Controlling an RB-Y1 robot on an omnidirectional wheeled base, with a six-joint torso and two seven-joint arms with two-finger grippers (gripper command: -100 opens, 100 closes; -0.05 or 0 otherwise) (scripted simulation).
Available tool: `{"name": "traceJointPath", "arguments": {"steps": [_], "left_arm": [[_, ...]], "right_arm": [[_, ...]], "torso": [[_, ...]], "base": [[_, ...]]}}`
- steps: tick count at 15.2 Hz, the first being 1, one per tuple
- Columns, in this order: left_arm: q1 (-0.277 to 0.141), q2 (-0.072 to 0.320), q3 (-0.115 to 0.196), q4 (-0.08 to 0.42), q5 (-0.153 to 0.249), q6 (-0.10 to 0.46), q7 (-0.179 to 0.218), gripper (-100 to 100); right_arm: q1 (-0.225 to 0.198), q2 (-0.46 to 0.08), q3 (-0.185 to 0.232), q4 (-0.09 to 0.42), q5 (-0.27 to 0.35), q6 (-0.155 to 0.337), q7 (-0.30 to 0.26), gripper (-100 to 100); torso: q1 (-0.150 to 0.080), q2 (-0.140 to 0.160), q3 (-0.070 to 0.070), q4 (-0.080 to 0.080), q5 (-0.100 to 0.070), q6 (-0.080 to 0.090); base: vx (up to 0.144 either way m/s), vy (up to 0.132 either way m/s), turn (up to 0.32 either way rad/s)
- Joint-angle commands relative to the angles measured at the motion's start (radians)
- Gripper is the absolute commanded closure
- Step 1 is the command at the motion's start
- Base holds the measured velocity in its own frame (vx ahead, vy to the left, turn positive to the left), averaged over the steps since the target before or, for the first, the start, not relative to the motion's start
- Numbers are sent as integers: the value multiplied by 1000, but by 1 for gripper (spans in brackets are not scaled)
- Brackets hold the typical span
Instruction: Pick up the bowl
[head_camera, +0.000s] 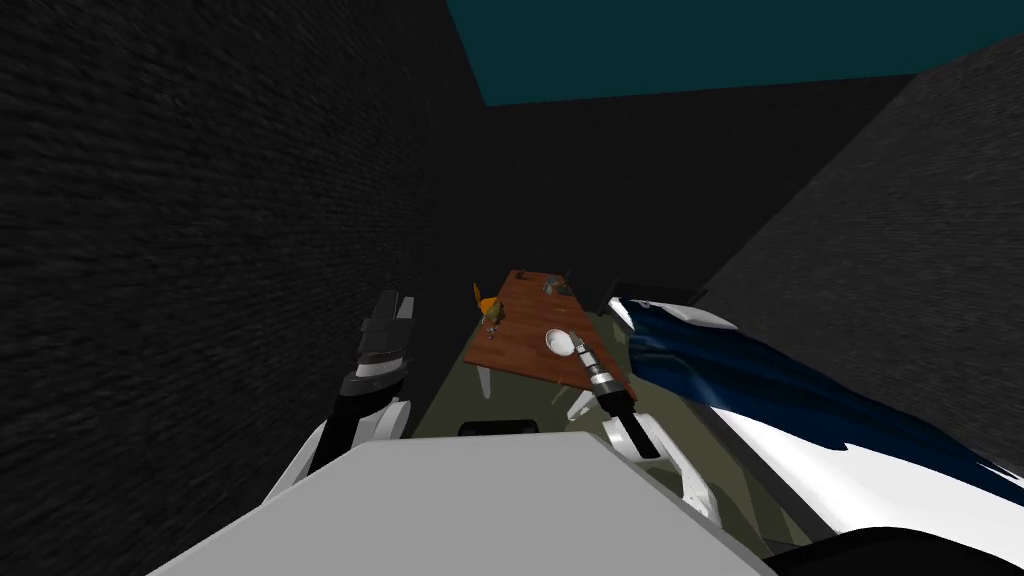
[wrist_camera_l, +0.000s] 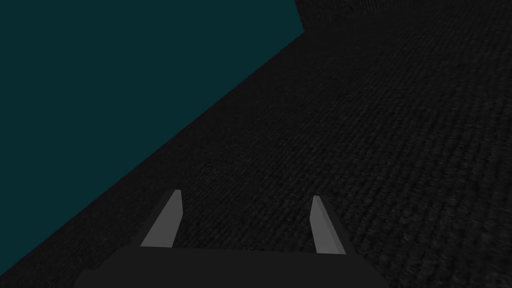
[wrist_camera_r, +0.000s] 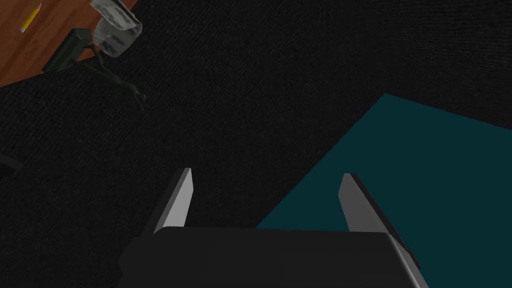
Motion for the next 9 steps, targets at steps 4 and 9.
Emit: {"name": "traceJointPath", "arguments": {"steps": [4,9], "left_arm": [[0,0,0,0,0,0,0,0],[0,0,0,0,0,0,0,0]], "right_arm": [[5,-64,-4,108,31,-1,15,-100],[10,-138,-9,201,71,-2,34,-100]], "torso": [[2,0,0,0,0,0],[0,0,0,0,0,1]], "base": [[-6,50,168],[-7,38,126]]}}
